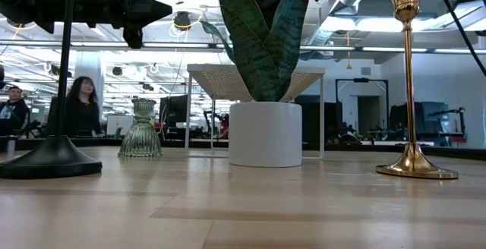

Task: Pick & Place candle stick holders
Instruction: Put the top black candle holder on the shelf

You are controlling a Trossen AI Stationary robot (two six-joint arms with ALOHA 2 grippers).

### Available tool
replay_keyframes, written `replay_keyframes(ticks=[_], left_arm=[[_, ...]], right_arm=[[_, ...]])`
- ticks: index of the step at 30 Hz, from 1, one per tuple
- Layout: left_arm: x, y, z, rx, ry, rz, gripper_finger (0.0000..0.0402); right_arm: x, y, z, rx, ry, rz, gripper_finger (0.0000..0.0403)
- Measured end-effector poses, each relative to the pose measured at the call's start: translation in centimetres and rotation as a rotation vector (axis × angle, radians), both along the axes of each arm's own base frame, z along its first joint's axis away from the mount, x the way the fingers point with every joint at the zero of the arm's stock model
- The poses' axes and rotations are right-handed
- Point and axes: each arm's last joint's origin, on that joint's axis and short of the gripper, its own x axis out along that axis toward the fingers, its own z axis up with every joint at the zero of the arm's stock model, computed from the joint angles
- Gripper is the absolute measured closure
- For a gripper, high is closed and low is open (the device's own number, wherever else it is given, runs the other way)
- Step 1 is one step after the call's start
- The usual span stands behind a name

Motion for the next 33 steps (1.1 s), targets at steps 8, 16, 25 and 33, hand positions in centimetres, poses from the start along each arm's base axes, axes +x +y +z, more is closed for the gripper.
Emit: replay_keyframes(ticks=[8, 16, 25, 33], left_arm=[[0.00, 0.00, 0.00, 0.000, 0.000, 0.000, 0.0395], [0.00, 0.00, 0.00, 0.000, 0.000, 0.000, 0.0394], [0.00, 0.00, -0.01, 0.000, 0.001, 0.000, 0.0394], [0.00, 0.00, -0.01, 0.000, 0.001, 0.000, 0.0394]], right_arm=[[0.13, 0.20, 0.09, 0.007, -0.014, 0.026, 0.0330], [0.18, 0.27, 0.14, 0.020, -0.025, 0.052, 0.0332], [0.28, 0.23, 0.35, 0.009, -0.047, 0.052, 0.0334], [0.25, 0.23, 0.30, 0.007, -0.040, 0.053, 0.0333]])
